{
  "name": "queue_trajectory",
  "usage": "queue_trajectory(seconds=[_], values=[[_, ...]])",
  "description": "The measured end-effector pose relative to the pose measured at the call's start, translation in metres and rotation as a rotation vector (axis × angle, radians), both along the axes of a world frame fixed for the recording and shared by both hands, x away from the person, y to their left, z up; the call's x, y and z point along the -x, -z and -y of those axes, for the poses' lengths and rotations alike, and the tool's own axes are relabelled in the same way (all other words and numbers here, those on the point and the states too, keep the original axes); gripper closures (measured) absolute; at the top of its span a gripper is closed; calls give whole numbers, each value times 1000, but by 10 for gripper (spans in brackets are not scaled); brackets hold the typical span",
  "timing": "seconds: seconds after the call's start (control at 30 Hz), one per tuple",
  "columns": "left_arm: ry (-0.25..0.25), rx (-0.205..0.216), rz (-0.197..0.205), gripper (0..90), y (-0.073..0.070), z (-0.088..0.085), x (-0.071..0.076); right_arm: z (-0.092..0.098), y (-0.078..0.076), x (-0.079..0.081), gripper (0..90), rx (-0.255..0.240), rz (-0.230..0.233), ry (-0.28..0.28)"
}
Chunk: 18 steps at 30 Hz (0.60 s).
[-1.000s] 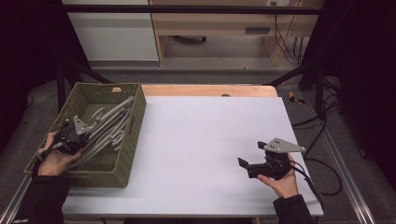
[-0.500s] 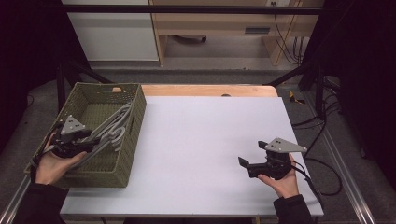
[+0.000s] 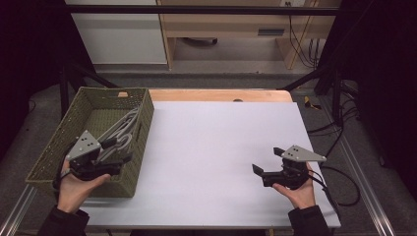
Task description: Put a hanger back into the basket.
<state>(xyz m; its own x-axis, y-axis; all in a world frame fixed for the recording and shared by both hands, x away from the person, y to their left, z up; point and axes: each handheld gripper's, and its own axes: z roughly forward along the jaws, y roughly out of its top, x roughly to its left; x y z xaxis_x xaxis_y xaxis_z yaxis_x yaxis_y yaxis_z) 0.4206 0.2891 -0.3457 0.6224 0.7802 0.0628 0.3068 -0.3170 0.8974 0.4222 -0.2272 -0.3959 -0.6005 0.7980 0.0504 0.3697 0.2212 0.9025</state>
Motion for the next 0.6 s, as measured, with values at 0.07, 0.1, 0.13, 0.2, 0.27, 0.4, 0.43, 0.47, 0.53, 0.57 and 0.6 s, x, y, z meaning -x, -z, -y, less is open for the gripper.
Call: queue_trajectory(seconds=[0.07,0.1,0.13,0.2,0.27,0.4,0.43,0.47,0.53,0.57,0.6], values=[[16,10,1,213,2,4,2,0,0,0,48,0,1,1],[33,31,4,196,5,11,4,1,0,1,47,0,1,0],[40,31,3,174,7,13,4,1,0,1,47,0,2,3],[46,34,4,147,13,19,6,2,1,2,47,-6,-2,4],[50,43,-3,123,19,21,7,4,1,2,47,-8,-2,9],[52,56,-12,109,26,23,8,8,1,4,48,-16,2,15],[55,57,-11,109,28,24,8,8,1,4,48,-19,5,15],[55,57,-11,108,28,24,8,8,1,4,48,-19,5,15],[59,61,-13,104,30,25,9,10,2,5,48,-24,8,17],[64,65,-6,103,31,26,11,11,2,5,48,-27,11,19],[64,65,-6,101,31,26,11,11,2,5,48,-27,11,19]])
